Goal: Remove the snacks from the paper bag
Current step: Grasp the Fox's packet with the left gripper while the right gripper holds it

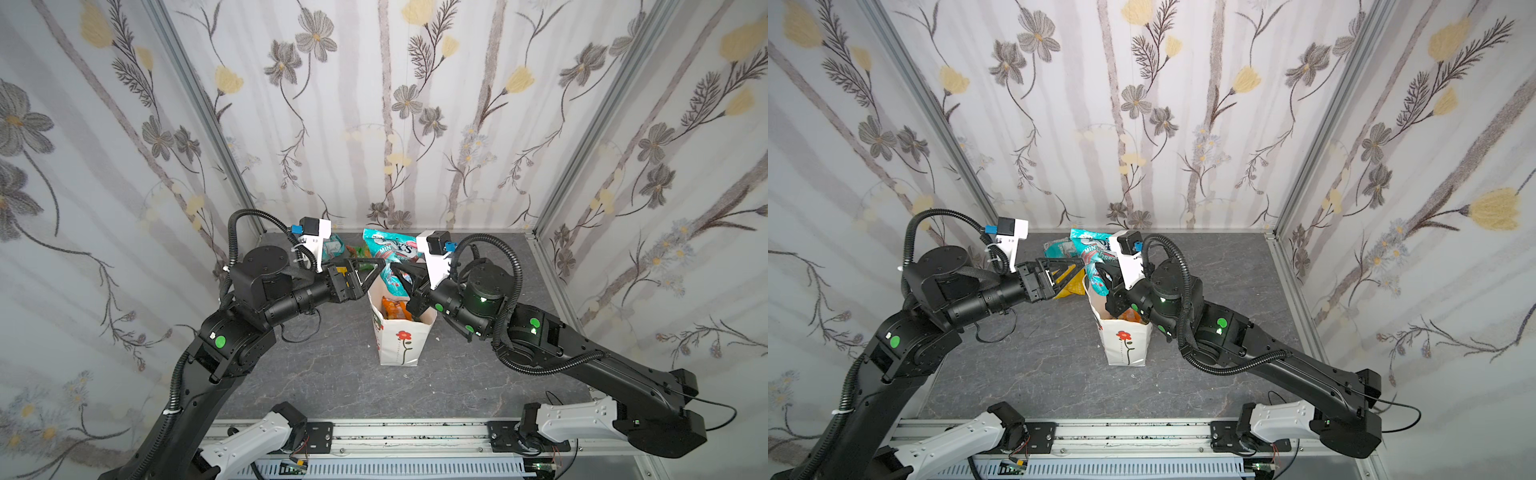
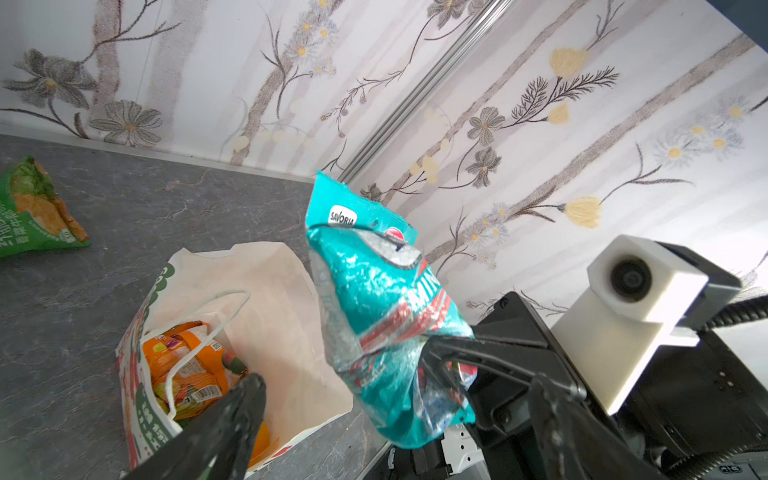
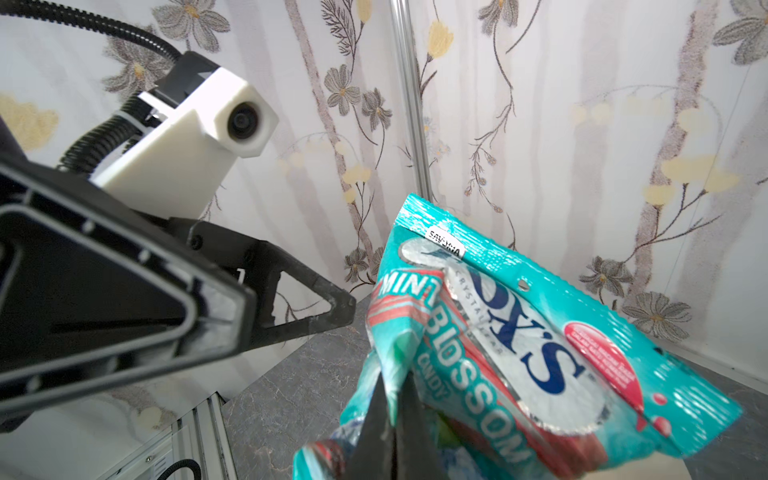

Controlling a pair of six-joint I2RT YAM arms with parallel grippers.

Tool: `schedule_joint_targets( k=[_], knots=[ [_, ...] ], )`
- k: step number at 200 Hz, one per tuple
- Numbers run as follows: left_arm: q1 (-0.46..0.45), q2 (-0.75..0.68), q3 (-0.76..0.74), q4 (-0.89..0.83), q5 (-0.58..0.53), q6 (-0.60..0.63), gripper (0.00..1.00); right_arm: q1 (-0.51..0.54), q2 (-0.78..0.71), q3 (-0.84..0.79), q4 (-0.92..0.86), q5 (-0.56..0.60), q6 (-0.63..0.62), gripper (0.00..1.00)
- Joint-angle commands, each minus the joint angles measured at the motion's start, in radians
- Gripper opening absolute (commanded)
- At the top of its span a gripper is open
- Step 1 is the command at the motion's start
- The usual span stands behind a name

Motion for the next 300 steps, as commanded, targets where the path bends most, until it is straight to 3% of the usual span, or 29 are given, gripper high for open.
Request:
schedule_joint_targets(
  k=[1, 53, 118, 151, 188, 240, 270, 300],
  knots=[
    [0.006, 0.007, -0.003, 0.097, 0.034, -0.064, 1.0, 0.026, 0.011, 0.001, 0.092, -0.006, -0.069, 0.0],
    [0.029, 0.005, -0.07, 0.168, 0.058, -0.139, 0.99, 0.081, 0.037, 0.018, 0.088, 0.014, -0.138, 0.0],
    [0.051, 0.004, -0.11, 0.234, 0.113, -0.189, 0.73, 0.093, 0.058, 0.032, 0.076, 0.0, -0.152, 0.0],
    [0.056, 0.002, -0.116, 0.257, 0.13, -0.191, 0.54, 0.093, 0.061, 0.033, 0.073, -0.008, -0.152, 0.0],
    [0.057, 0.004, -0.115, 0.28, 0.151, -0.194, 0.34, 0.096, 0.058, 0.033, 0.078, -0.013, -0.152, 0.09],
    [0.066, 0.001, -0.099, 0.289, 0.143, -0.176, 0.16, 0.108, 0.037, 0.033, 0.085, -0.024, -0.164, 0.35],
    [0.076, -0.009, -0.084, 0.278, 0.131, -0.146, 0.13, 0.116, 0.007, 0.019, 0.108, -0.022, -0.165, 0.53],
    [0.09, -0.032, -0.067, 0.25, 0.073, -0.083, 0.12, 0.118, -0.05, -0.031, 0.164, -0.017, -0.169, 0.77]
  ],
)
